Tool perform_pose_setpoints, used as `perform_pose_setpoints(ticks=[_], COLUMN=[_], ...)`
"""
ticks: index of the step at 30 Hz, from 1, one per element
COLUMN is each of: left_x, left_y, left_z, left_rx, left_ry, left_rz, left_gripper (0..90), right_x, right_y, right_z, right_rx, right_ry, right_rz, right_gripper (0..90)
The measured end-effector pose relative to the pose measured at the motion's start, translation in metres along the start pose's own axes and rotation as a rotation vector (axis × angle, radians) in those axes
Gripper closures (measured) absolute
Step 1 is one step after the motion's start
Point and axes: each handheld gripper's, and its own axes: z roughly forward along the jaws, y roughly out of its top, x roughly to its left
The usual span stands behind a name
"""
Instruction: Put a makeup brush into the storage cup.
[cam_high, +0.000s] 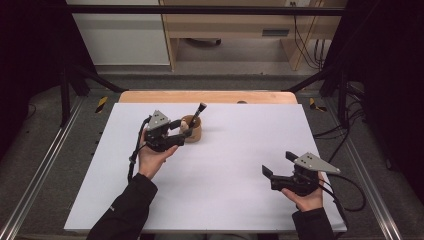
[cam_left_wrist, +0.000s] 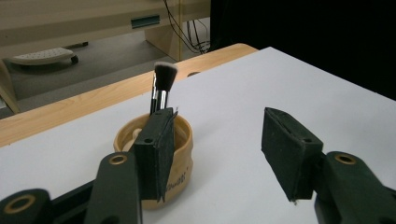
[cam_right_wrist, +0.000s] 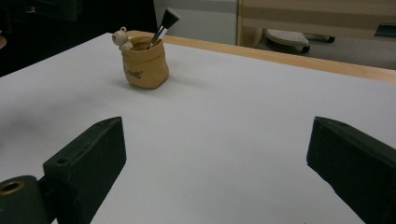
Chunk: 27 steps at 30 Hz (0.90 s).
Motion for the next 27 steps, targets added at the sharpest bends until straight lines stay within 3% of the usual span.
perform_pose_setpoints(ticks=[9,27], left_x=[-0.003,0.000], left_y=[-0.014,-0.046], left_z=[-0.026,-0.071], left_rx=[0.003,0.004], left_ry=[0.002,0.033], left_rz=[0.012,-0.015], left_gripper=[32.5,17.3], right_x=[0.000,-0.001], right_y=[0.000,0.000], right_z=[0.000,-0.002], right_rx=[0.004,0.003], right_ry=[-0.003,-0.005], right_rz=[-0.002,0.003], right_gripper=[4.3,3.2])
